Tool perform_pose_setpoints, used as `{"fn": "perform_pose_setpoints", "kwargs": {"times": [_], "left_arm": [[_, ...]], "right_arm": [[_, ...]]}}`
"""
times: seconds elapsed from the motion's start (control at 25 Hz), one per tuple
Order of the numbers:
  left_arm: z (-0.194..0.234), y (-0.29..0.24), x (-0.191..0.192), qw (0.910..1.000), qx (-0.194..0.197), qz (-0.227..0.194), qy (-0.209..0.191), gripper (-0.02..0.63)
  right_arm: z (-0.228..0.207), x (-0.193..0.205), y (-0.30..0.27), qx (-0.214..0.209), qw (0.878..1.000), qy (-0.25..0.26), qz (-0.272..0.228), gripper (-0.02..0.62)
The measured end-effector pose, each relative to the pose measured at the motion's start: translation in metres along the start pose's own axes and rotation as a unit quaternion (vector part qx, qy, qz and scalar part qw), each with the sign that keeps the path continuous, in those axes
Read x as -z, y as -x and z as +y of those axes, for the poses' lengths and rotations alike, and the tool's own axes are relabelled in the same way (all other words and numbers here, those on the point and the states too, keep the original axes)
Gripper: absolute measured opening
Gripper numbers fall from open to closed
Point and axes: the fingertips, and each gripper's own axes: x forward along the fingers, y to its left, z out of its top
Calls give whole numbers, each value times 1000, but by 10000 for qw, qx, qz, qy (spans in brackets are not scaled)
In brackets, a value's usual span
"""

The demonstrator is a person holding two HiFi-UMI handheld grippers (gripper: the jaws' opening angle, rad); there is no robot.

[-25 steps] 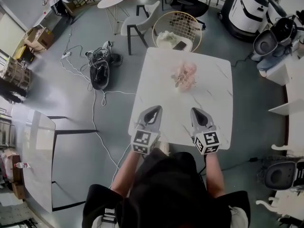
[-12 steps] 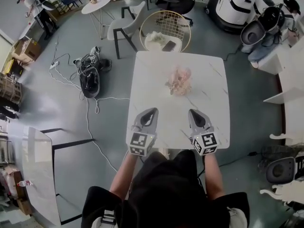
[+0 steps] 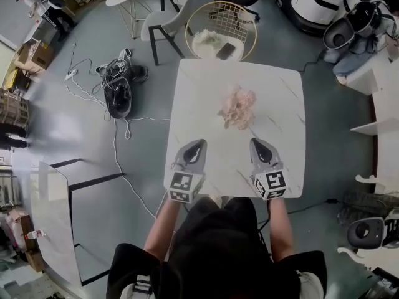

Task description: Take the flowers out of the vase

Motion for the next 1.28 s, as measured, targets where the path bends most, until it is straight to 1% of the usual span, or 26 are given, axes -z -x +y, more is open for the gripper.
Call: {"fn": "perform_pose_setpoints", "kwargs": {"times": [0.2, 0.32, 0.4, 0.44, 0.6, 0.72, 0.8, 0.92, 1.04, 1.28], "left_arm": [[8, -19, 7, 9997, -131, 153, 170, 8], [11, -29, 12, 9994, -185, 225, 202, 8], [13, -34, 15, 9991, -221, 272, 235, 8], [14, -36, 17, 9989, -239, 302, 257, 8], [14, -40, 26, 9983, -273, 415, 316, 8], [16, -44, 27, 9979, -312, 439, 356, 8], [18, -46, 27, 9977, -340, 449, 369, 8], [19, -47, 30, 9974, -385, 479, 380, 8], [22, -47, 31, 9970, -452, 495, 399, 8], [30, -49, 35, 9961, -559, 537, 422, 8]], "right_arm": [[-9, 9, -19, -163, 9998, -70, 105, 9], [-15, 11, -28, -259, 9996, -47, 89, 32], [-20, 12, -34, -268, 9996, 35, 130, 64], [-21, 14, -38, -280, 9994, 64, 178, 87], [-24, 20, -48, -417, 9987, 98, 282, 216], [-26, 20, -59, -440, 9983, 283, 251, 319], [-26, 19, -66, -488, 9978, 388, 230, 366], [-25, 17, -76, -634, 9969, 405, 208, 394], [-25, 13, -85, -693, 9967, 396, 145, 412], [-25, 13, -104, -798, 9959, 421, 106, 416]]}}
